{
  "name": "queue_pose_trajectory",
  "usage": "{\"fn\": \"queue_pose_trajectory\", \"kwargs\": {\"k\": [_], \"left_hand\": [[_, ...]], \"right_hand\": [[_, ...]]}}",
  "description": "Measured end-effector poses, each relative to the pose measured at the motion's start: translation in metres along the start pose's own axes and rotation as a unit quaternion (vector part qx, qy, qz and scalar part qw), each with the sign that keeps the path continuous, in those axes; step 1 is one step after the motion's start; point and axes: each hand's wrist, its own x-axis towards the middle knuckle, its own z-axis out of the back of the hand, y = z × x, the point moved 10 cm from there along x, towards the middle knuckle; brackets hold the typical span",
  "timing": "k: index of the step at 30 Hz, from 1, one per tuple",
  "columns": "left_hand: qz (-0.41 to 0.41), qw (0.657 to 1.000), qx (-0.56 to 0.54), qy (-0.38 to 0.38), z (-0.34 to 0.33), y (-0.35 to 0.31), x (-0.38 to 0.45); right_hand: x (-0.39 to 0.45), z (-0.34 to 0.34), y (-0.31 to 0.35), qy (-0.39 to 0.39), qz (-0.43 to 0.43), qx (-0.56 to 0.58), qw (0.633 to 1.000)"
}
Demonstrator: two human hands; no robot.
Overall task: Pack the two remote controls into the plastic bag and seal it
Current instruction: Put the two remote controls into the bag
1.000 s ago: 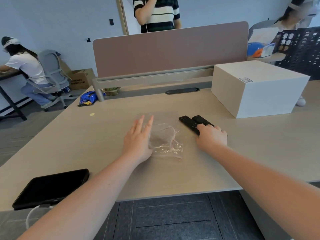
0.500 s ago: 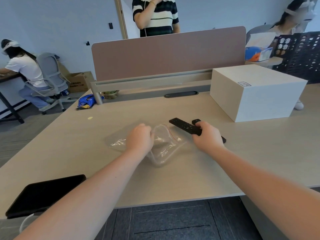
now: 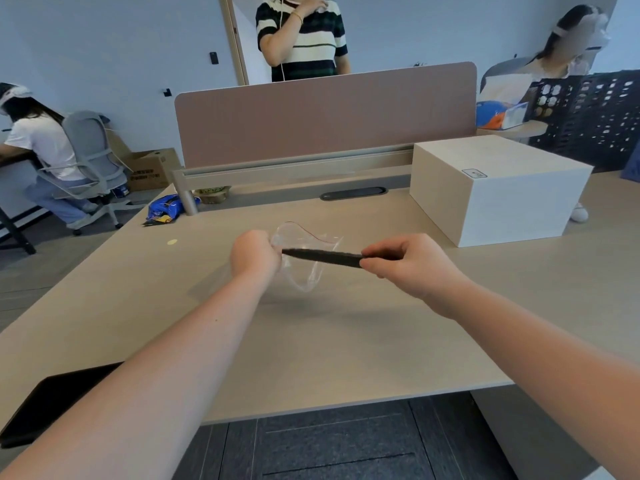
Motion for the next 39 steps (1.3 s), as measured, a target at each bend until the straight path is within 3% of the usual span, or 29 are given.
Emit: {"fn": "queue_pose_trajectory", "kwargs": {"k": [4, 8, 14, 18, 23, 26, 30, 35, 39], "left_hand": [[-0.01, 1.0, -0.02, 0.007, 0.001, 0.0, -0.003], [-0.085, 0.995, -0.043, 0.019, -0.005, -0.024, -0.023], [-0.249, 0.961, -0.116, 0.016, -0.018, -0.07, -0.069], [-0.303, 0.943, -0.139, 0.008, -0.024, -0.075, -0.09], [-0.31, 0.938, -0.152, 0.005, -0.022, -0.072, -0.096], [-0.315, 0.937, -0.151, 0.004, -0.022, -0.071, -0.098], [-0.311, 0.937, -0.161, 0.006, -0.021, -0.066, -0.096], [-0.294, 0.942, -0.16, 0.007, -0.021, -0.057, -0.087], [-0.28, 0.948, -0.149, 0.005, -0.021, -0.047, -0.082]], "right_hand": [[-0.002, -0.007, -0.003, 0.004, 0.019, -0.095, 0.995], [-0.001, -0.024, 0.004, -0.006, 0.051, -0.165, 0.985], [0.005, -0.061, -0.001, -0.032, 0.085, -0.192, 0.977], [0.01, -0.079, -0.011, -0.005, 0.096, -0.184, 0.978], [0.01, -0.104, -0.027, 0.119, 0.079, -0.19, 0.971], [0.01, -0.109, -0.019, 0.127, 0.12, -0.242, 0.954], [0.02, -0.117, -0.019, 0.142, 0.101, -0.323, 0.93], [0.029, -0.12, -0.011, 0.097, 0.135, -0.306, 0.937], [0.027, -0.134, -0.008, 0.136, 0.121, -0.312, 0.932]]}}
